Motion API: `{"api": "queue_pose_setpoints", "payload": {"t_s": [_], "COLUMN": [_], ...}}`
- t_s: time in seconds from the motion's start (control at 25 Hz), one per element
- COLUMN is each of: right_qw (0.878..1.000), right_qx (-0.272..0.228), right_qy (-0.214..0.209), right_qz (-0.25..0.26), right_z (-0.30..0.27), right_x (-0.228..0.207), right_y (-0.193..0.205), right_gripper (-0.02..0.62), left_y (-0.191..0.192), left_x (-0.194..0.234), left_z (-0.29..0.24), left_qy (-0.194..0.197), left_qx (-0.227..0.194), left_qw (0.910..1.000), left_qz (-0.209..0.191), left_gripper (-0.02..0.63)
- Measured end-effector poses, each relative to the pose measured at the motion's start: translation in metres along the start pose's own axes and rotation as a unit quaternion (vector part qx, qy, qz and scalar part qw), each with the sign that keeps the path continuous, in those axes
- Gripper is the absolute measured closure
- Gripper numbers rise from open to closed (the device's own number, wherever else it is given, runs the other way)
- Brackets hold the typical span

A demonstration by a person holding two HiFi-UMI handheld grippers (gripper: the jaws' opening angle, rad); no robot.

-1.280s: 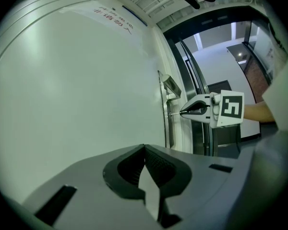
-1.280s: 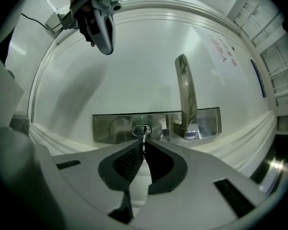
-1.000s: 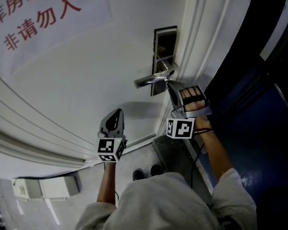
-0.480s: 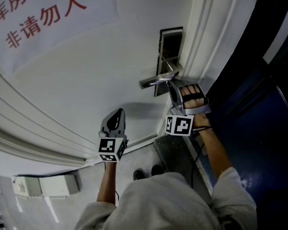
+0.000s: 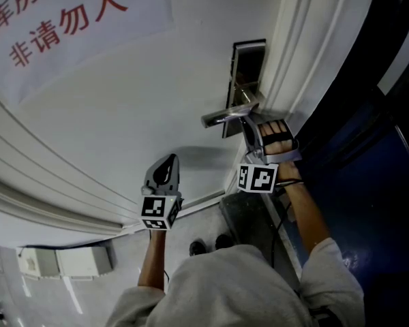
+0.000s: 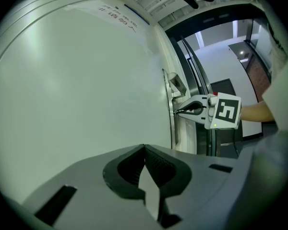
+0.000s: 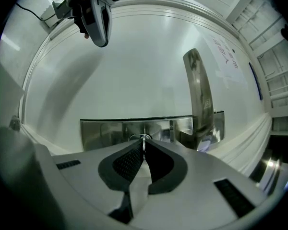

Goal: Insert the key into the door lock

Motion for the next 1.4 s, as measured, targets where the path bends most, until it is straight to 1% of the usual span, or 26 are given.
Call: {"api": "queue_pose_setpoints", "payload": {"t_s": [0.16,0.28,0.36,0.4,0.48,0.6,0.8,0.92,1.04,1.12,1.2,1.24,1.28,1.36,1.4], "right_qw": [1.0,1.0,1.0,0.999,0.999,0.998,0.998,0.996,0.991,0.984,0.971,0.96,0.947,0.915,0.898], "right_qx": [-0.003,-0.005,-0.01,-0.013,-0.017,-0.019,-0.025,-0.025,-0.028,-0.031,-0.033,-0.034,-0.035,-0.038,-0.039], "right_qy": [0.0,-0.003,-0.016,-0.027,-0.046,-0.05,-0.044,-0.046,-0.053,-0.058,-0.062,-0.065,-0.07,-0.079,-0.082], "right_qz": [0.0,-0.009,-0.015,-0.015,-0.014,-0.025,-0.041,-0.07,-0.116,-0.164,-0.229,-0.269,-0.312,-0.394,-0.431], "right_z": [0.0,0.0,0.001,0.001,0.001,0.005,0.012,0.016,0.022,0.029,0.037,0.04,0.044,0.052,0.056], "right_x": [0.0,-0.001,0.0,0.001,0.005,0.006,0.008,0.007,0.004,0.005,0.008,0.01,0.012,0.019,0.023], "right_y": [0.0,0.001,0.001,0.002,0.003,0.006,0.008,0.013,0.019,0.025,0.031,0.035,0.039,0.048,0.052], "right_gripper": [0.566,0.566,0.565,0.554,0.465,0.424,0.41,0.399,0.399,0.399,0.399,0.4,0.4,0.4,0.411], "left_y": [0.0,-0.002,-0.002,-0.003,-0.003,-0.003,-0.002,-0.002,-0.002,-0.001,-0.002,-0.003,-0.003,-0.004,-0.004], "left_x": [-0.002,-0.004,-0.005,-0.005,-0.007,-0.009,-0.015,-0.017,-0.017,-0.018,-0.019,-0.019,-0.019,-0.019,-0.019], "left_z": [0.002,0.004,0.006,0.007,0.008,0.009,0.009,0.009,0.009,0.009,0.008,0.007,0.007,0.006,0.006], "left_qy": [0.001,0.001,0.001,0.001,0.002,0.004,0.008,0.009,0.01,0.011,0.012,0.012,0.012,0.012,0.012], "left_qx": [0.001,0.001,0.001,0.001,0.001,0.002,0.005,0.005,0.005,0.006,0.005,0.004,0.004,0.004,0.004], "left_qw": [1.0,1.0,1.0,1.0,1.0,1.0,0.9999,0.9999,0.9999,0.9999,0.9999,0.9999,0.9999,0.9999,0.9999], "left_qz": [-0.002,-0.003,-0.004,-0.005,-0.006,-0.007,-0.006,-0.007,-0.007,-0.007,-0.008,-0.009,-0.009,-0.009,-0.009], "left_gripper": [0.588,0.588,0.588,0.588,0.588,0.588,0.588,0.588,0.588,0.588,0.588,0.588,0.588,0.588,0.589]}}
Point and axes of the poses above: the fingertips, and each gripper's own axes: z backward along the fingers, x to its left, y out of its underside, the point moved 9 cm from there along z, backward along the fingers, and after that the axes turned 3 degrees about -y, right-handed, at the moved point
